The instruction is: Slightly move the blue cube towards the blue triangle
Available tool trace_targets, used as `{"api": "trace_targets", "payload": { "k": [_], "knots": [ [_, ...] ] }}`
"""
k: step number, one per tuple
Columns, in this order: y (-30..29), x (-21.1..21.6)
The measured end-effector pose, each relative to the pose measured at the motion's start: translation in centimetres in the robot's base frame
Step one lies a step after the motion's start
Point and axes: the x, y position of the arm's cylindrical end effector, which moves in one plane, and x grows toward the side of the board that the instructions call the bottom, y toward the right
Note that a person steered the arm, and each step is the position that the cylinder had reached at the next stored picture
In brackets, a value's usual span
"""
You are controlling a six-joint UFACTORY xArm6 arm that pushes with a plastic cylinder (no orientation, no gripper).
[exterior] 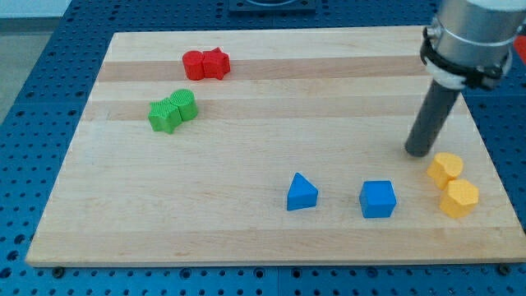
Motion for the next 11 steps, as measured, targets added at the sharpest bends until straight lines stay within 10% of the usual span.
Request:
{"api": "trace_targets", "payload": {
  "k": [3,11],
  "knots": [
    [-4.6,10.9],
    [-12.1,6.6]
  ]
}}
